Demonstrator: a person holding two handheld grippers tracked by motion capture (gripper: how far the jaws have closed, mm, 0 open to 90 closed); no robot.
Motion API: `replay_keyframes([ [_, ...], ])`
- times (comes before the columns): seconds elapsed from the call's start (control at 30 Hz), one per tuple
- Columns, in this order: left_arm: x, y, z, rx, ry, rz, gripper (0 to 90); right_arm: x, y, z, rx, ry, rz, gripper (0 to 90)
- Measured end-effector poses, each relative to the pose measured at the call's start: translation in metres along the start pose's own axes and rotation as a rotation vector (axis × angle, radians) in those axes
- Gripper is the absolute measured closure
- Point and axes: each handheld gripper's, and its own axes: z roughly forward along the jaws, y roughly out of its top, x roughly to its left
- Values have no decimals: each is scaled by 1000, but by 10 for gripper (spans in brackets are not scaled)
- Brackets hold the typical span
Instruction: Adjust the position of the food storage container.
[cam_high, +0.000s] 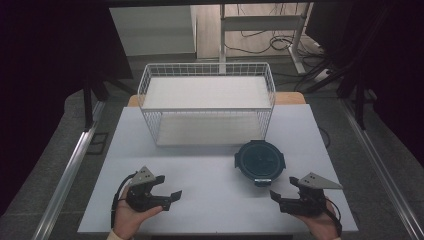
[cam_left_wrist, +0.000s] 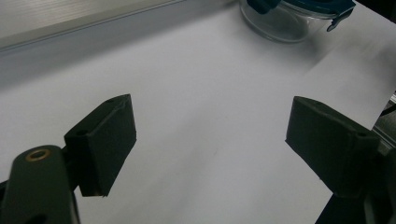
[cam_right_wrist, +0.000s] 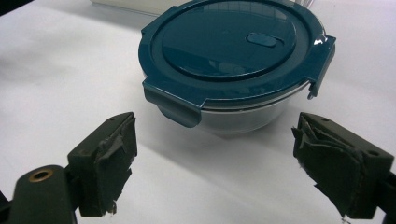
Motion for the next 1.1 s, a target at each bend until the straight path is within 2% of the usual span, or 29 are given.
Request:
replay_keyframes([
  [1.1, 1, 0, -3, 1, 19, -8, 159, -4, 0, -2, 12, 15, 33, 161],
])
